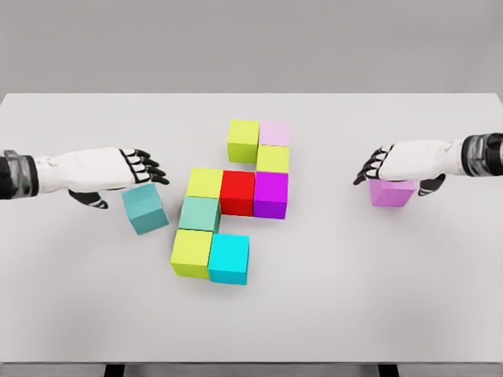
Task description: Assemble the squares on the desktop into the number 2
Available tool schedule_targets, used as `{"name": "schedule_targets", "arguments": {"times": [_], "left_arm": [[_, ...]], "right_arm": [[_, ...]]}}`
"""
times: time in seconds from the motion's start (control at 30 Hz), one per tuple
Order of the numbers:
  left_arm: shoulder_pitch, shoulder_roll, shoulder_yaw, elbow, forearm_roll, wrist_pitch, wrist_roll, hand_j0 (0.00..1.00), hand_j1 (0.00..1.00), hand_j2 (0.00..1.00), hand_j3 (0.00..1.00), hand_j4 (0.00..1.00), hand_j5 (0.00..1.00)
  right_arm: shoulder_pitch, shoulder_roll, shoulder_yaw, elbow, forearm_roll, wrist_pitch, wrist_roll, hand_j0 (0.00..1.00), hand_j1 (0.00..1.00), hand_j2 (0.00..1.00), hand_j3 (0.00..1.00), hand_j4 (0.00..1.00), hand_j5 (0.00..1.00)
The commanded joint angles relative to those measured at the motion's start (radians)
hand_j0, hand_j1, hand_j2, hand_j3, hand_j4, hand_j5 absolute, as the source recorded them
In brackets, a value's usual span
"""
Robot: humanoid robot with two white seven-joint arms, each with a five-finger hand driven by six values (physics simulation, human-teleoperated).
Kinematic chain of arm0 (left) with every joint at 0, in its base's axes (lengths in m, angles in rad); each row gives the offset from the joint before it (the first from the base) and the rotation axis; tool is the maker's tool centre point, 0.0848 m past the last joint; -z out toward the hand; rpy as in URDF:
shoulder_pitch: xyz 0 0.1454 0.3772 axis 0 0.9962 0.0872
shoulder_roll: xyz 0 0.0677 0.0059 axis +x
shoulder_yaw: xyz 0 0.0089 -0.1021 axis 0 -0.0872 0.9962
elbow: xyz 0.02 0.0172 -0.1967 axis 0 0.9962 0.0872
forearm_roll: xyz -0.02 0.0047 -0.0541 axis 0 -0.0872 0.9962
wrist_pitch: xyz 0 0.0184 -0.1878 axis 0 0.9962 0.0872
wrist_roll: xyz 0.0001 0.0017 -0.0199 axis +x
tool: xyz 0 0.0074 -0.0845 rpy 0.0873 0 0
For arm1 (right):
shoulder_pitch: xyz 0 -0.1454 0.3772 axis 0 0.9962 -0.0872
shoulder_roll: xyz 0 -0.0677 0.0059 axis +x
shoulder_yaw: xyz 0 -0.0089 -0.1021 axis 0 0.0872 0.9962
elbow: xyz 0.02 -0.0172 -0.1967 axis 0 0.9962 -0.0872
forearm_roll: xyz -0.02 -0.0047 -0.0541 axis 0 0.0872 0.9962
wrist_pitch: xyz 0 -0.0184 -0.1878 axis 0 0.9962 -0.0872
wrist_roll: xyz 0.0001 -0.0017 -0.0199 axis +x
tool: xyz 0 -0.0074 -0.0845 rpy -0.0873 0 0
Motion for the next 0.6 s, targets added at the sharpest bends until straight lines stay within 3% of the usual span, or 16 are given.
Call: {"name": "schedule_targets", "arguments": {"times": [0.0, 0.2, 0.5, 0.57], "left_arm": [[0.000, -0.007, 0.000, 0.000, 0.005, 0.001, -0.005, 1.00, 1.00, 1.00, 1.00, 1.00, 1.00], [0.000, -0.020, -0.007, 0.003, -0.016, 0.001, -0.012, 1.00, 1.00, 1.00, 1.00, 1.00, 1.00], [-0.002, -0.026, -0.013, 0.006, -0.024, 0.001, -0.018, 0.95, 0.95, 0.95, 0.95, 0.95, 0.95], [-0.002, -0.027, -0.013, 0.006, -0.026, 0.001, -0.020, 0.95, 0.95, 0.95, 0.95, 0.95, 0.95]], "right_arm": [[0.002, 0.006, 0.001, 0.007, 0.004, 0.002, 0.000, 0.97, 0.97, 0.97, 0.97, 0.97, 0.97], [0.005, 0.016, -0.001, 0.037, 0.016, 0.002, 0.000, 0.97, 0.97, 0.97, 0.97, 0.97, 0.97], [0.005, 0.016, -0.001, 0.036, 0.029, 0.002, 0.000, 0.72, 0.72, 0.72, 0.72, 0.72, 0.72], [0.005, 0.018, -0.001, 0.036, 0.029, 0.002, 0.000, 0.71, 0.71, 0.71, 0.71, 0.71, 0.71]]}}
